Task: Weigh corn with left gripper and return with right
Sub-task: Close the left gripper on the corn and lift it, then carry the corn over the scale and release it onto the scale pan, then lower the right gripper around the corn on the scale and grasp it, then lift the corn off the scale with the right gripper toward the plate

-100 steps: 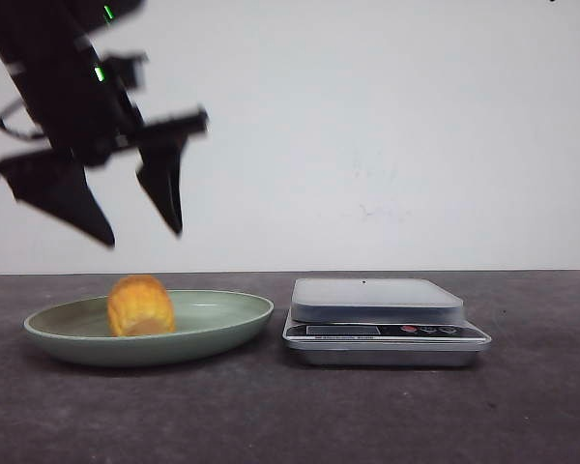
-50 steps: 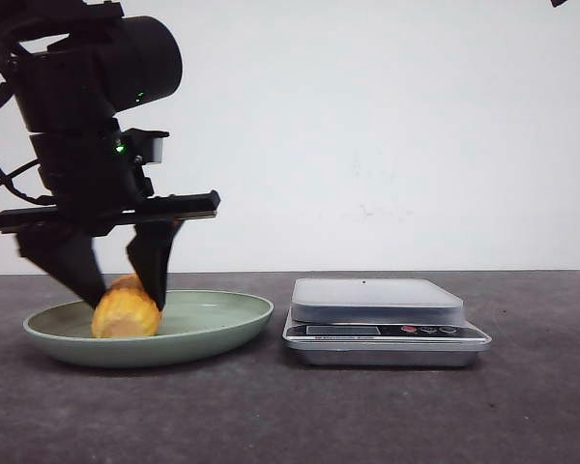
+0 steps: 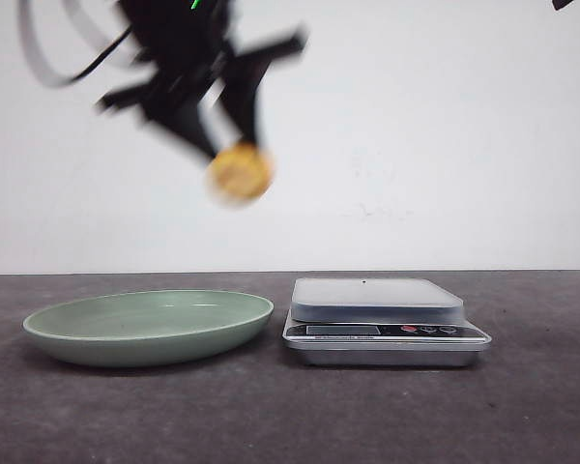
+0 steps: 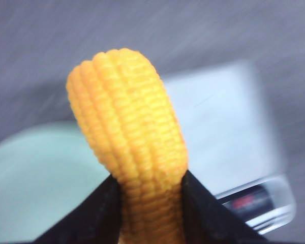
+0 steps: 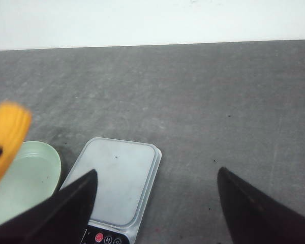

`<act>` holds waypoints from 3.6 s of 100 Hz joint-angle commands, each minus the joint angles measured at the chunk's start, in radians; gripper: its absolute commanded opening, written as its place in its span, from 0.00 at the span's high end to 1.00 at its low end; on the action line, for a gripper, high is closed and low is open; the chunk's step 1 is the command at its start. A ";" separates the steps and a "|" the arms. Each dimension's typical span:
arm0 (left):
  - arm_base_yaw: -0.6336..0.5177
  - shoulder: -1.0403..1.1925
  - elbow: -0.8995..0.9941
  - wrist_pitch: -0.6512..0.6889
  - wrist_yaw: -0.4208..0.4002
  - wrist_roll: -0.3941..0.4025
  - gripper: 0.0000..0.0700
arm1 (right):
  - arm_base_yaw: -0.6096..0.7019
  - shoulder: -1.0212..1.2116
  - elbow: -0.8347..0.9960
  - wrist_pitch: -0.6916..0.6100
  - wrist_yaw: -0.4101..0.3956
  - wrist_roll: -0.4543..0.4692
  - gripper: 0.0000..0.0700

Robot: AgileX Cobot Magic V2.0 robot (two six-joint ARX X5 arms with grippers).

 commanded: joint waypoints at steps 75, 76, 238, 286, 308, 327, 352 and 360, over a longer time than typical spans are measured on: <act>-0.076 0.471 0.240 0.058 0.025 0.021 0.96 | 0.003 0.003 0.021 -0.074 0.008 -0.037 0.33; -0.076 0.473 0.240 0.058 0.025 0.021 0.95 | 0.003 0.003 0.021 -0.075 0.008 -0.037 0.33; -0.206 -0.876 0.299 -0.896 -0.673 -0.098 0.27 | 0.418 0.715 0.240 0.265 0.121 0.079 0.17; -0.203 -1.051 0.129 -0.970 -0.653 -0.231 0.27 | 0.438 0.977 0.298 0.262 0.162 0.130 0.17; -0.204 -1.108 -0.012 -0.969 -0.653 -0.276 0.27 | 0.462 0.986 0.298 0.264 0.181 0.142 0.68; -0.204 -1.118 -0.102 -0.969 -0.652 -0.285 0.27 | 0.462 0.986 0.298 0.256 0.194 0.174 1.00; -0.204 -1.118 -0.121 -0.952 -0.657 -0.285 0.27 | 0.463 0.955 0.298 0.249 0.245 0.175 1.00; -0.204 -1.118 -0.121 -0.949 -0.658 -0.285 0.27 | 0.470 0.905 0.300 0.248 0.244 0.167 1.00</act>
